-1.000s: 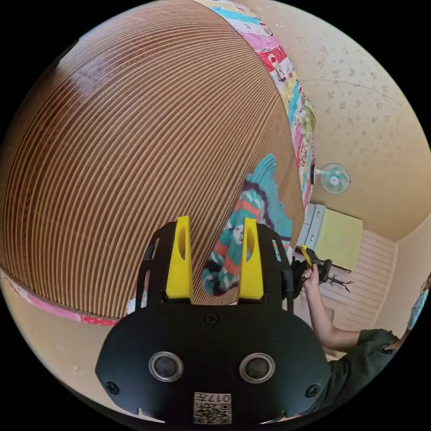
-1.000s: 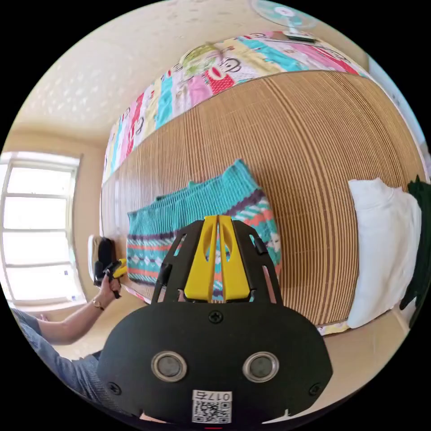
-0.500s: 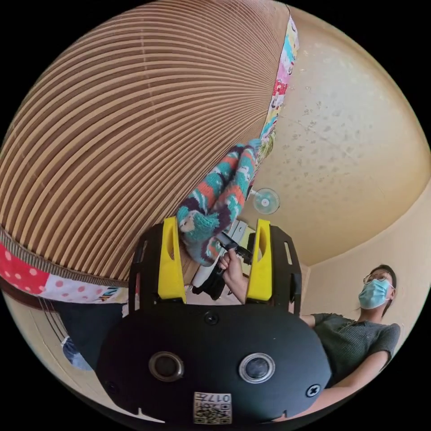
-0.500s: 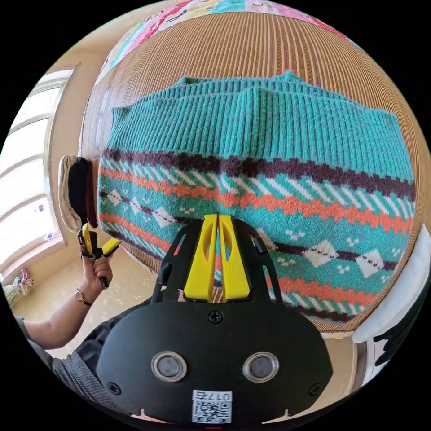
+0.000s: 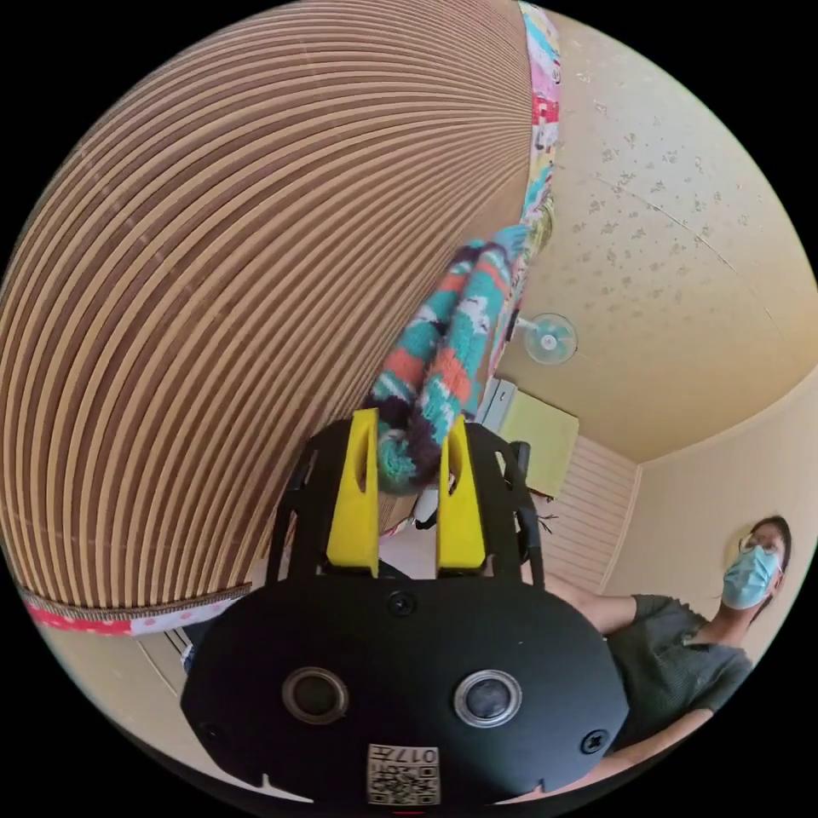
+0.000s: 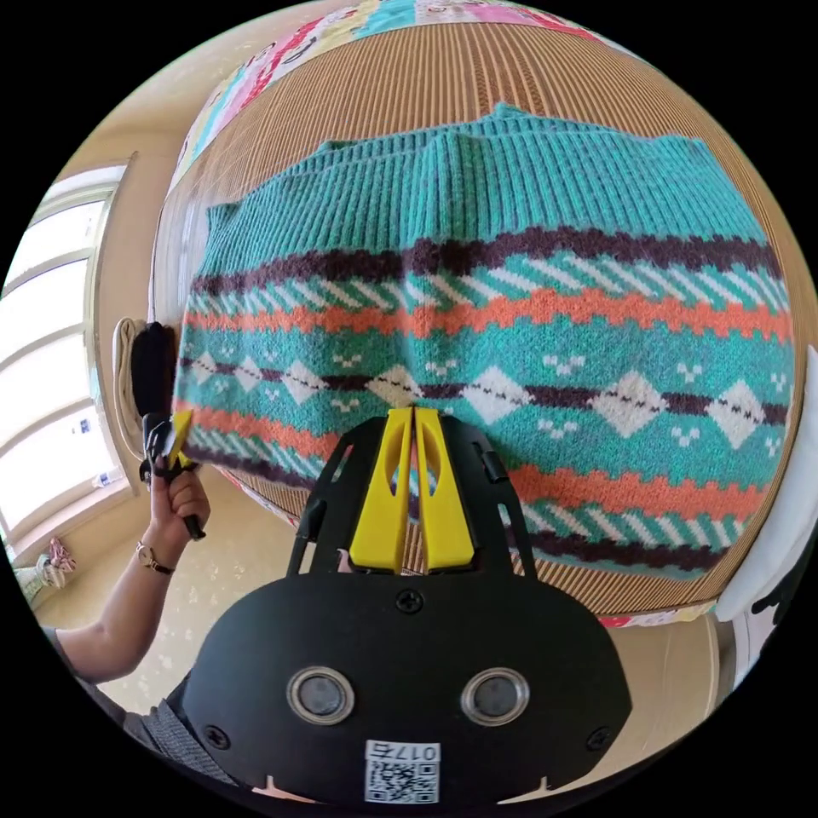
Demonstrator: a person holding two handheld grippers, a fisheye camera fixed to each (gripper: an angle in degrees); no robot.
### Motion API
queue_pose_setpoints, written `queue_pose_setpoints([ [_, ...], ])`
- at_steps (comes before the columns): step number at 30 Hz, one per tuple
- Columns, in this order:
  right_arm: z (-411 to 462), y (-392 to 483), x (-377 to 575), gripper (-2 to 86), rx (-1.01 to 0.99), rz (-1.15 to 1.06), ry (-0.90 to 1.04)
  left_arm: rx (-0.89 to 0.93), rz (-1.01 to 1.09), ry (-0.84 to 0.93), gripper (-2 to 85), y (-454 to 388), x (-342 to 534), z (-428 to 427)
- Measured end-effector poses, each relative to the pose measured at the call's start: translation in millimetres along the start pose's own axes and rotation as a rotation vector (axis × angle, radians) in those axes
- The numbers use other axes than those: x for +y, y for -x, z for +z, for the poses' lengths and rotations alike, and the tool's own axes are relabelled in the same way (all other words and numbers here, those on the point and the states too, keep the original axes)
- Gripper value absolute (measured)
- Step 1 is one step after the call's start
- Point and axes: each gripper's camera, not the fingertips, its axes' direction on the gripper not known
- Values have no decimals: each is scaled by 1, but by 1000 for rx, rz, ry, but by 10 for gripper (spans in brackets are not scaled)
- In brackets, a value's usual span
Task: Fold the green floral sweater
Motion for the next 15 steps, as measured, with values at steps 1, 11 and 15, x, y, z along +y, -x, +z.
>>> queue_pose_setpoints([
  [1,0,0,7,4,0,17,-33,28,60,16,80,-13,2,5],
  [11,-62,-93,97,5,-365,222,-227,-264,764,375,76,-236,76,277],
  [15,-81,-185,170,6,-461,405,-255,-359,735,496,84,-209,107,425],
])
